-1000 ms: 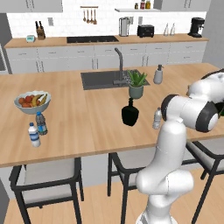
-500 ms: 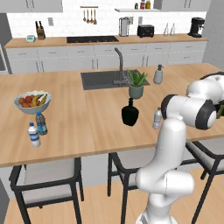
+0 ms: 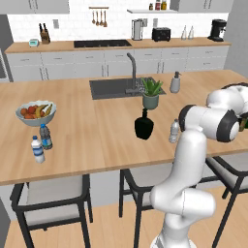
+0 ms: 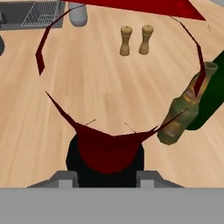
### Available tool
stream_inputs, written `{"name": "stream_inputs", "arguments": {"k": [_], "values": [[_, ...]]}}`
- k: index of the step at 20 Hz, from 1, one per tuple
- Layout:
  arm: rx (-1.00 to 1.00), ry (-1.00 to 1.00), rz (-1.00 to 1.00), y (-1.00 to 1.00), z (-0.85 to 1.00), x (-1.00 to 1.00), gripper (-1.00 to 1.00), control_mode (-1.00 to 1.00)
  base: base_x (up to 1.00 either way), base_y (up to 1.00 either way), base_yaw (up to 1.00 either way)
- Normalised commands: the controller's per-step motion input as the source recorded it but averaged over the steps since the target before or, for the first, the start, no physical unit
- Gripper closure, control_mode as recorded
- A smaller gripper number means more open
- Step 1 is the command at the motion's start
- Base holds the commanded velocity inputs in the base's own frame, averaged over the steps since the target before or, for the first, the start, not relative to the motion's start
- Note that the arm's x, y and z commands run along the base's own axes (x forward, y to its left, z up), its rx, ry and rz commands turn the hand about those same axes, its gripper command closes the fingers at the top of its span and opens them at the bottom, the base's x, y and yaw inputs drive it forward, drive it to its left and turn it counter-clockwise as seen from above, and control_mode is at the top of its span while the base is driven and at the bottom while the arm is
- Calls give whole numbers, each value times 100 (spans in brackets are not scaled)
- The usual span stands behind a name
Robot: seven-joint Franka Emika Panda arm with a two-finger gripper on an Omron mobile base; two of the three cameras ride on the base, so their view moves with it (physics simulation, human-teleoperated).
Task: Move the plastic bottles in the middle to the plastics group, and the glass bottles in the middle to the glass group.
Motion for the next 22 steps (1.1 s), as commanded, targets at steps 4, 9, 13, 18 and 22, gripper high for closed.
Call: {"name": "stream_inputs", "arguments": {"k": [4, 9, 13, 18, 22], "values": [[0, 0, 0, 0, -9, 2, 100, -100, 0, 0, 0], [-1, 0, -1, -2, 16, 2, 100, -100, 0, 0, 0], [0, 0, -2, -16, 0, 17, 100, -100, 0, 0, 0], [0, 3, -2, -15, -3, 25, 100, -100, 0, 0, 0], [0, 9, 0, -5, 0, 15, 100, -100, 0, 0, 0]]}}
